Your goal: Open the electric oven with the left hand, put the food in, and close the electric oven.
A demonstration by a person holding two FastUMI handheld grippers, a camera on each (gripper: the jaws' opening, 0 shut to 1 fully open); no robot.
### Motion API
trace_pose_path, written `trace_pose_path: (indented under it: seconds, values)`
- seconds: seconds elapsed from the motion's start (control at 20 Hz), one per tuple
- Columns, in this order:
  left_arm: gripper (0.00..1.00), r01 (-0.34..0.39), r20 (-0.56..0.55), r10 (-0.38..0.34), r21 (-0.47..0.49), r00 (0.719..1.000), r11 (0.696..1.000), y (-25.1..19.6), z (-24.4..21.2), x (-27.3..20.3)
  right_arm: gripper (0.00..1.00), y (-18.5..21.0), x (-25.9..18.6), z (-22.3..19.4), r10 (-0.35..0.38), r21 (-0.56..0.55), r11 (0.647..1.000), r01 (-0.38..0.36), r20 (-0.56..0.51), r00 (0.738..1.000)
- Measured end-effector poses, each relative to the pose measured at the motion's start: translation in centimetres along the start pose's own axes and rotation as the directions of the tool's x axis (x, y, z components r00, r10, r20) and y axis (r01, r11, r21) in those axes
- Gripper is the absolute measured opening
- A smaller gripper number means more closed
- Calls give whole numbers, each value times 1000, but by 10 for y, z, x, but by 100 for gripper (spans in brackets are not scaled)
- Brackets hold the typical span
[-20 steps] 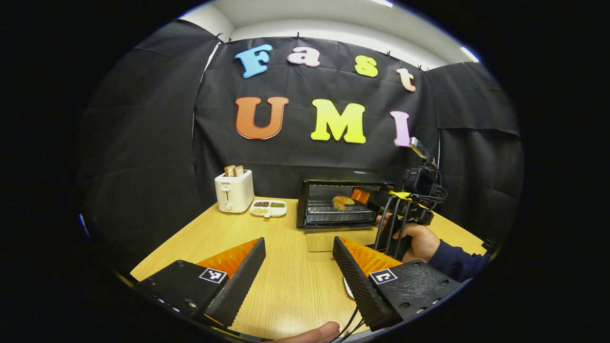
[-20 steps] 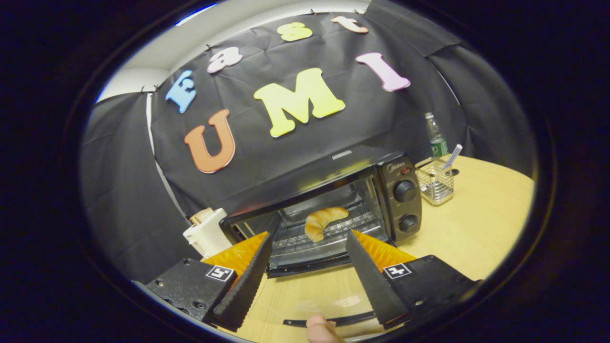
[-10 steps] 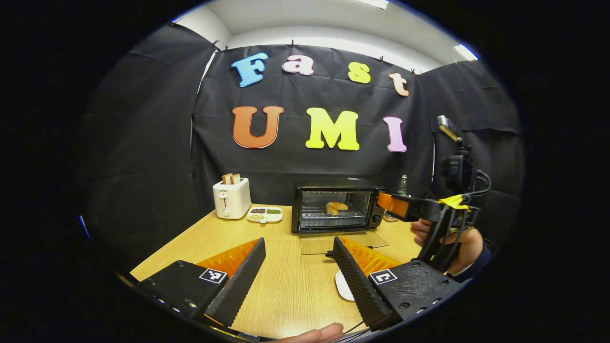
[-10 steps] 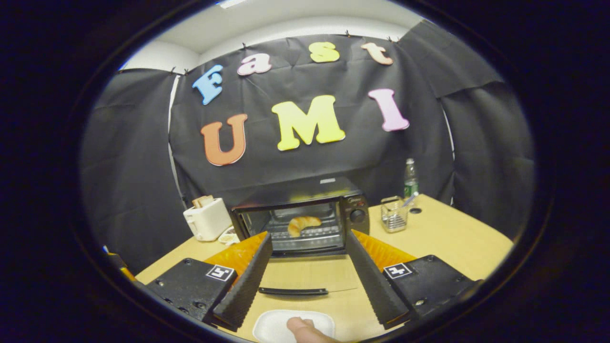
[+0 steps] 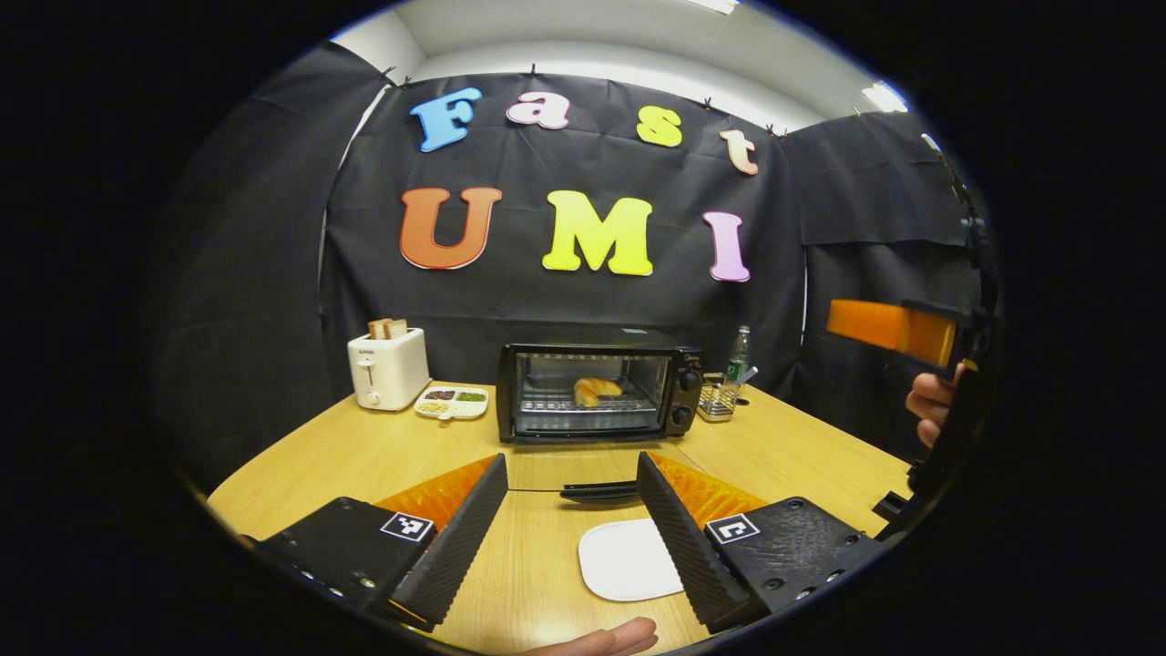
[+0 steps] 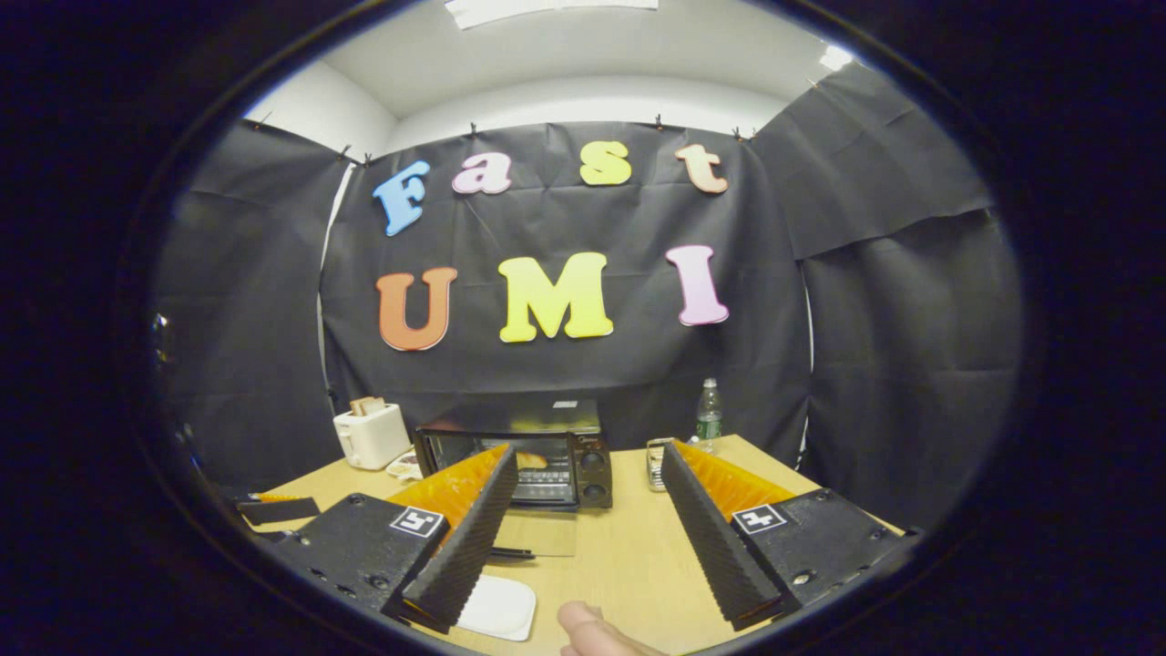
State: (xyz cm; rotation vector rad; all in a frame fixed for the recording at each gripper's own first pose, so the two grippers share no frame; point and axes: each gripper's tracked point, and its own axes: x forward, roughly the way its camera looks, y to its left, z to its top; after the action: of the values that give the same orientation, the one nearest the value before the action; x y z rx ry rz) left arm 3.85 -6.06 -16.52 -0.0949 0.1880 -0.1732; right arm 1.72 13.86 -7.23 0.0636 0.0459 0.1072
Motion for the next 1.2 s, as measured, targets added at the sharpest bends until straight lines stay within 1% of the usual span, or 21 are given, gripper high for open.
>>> trace_pose_path:
  seconds: [0.15,0.3,0.45,0.55,0.65,0.75,0.8,0.85,0.9,0.95,1.0,1.1,1.2]
  values:
    - [93,40,-48,-41,-15,998,999,-25,-20,25,100,-24,-10,4,-31,-24,999,31,3,1000]
    - [93,53,-107,-55,-28,993,998,-42,-42,52,100,-36,-10,2,-26,-27,999,26,-2,1000]
    - [94,76,-165,-82,-42,983,996,-57,-62,77,100,-48,-6,-9,-21,4,1000,21,-23,1000]
    - [94,72,-194,-75,-27,978,997,-58,-73,90,96,-59,-2,-14,-37,11,999,37,-41,998]
    - [94,55,-224,-55,-7,973,998,-57,-81,96,96,-68,2,-18,-57,22,998,58,-54,997]
    - [94,41,-273,-41,-7,961,999,-57,-96,107,96,-71,5,-21,-55,44,997,58,-61,997]
    - [94,33,-303,-34,-9,952,999,-56,-105,110,100,-74,6,-19,-60,65,996,63,-53,997]
    - [94,15,-330,-14,1,944,1000,-52,-112,113,100,-79,6,-11,-67,90,994,69,-32,997]
    - [94,-10,-348,19,29,937,1000,-47,-115,116,98,-81,6,-5,-71,104,992,72,-7,997]
    - [94,-14,-364,30,46,931,999,-45,-120,120,96,-84,7,-3,-81,117,990,79,8,997]
    - [94,-7,-380,22,42,925,999,-48,-125,125,96,-86,9,0,-81,130,988,78,19,997]
    - [94,-15,-409,22,21,912,1000,-47,-132,129,96,-85,11,6,-68,161,985,61,37,997]
    - [94,-24,-424,24,6,905,1000,-45,-132,133,96,-88,15,9,-61,170,984,53,42,997]
